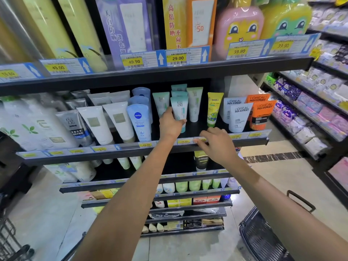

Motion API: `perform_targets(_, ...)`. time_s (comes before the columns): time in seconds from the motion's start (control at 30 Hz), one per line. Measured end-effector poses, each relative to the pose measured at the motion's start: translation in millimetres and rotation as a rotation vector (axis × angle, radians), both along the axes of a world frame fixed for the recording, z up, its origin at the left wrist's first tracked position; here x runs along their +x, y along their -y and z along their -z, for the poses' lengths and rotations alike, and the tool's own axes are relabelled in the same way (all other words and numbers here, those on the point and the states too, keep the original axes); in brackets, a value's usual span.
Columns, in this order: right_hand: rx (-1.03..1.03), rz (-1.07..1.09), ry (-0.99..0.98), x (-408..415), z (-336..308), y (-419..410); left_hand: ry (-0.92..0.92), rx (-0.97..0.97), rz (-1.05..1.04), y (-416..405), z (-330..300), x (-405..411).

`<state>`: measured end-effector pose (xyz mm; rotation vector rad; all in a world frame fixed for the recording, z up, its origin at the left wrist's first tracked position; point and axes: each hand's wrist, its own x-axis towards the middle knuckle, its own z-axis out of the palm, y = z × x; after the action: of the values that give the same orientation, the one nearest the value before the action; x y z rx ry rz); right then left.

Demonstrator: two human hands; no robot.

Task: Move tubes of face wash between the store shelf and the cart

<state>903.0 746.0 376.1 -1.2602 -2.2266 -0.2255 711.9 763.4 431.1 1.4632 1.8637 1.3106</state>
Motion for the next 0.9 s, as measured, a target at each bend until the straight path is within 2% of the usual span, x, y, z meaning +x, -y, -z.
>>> perform_targets(0.9,-0.017,0.020,-0.002,-1.0,-1.8,3.8,-0.010,-0.026,-0.015,-5.4,6.3,2.5)
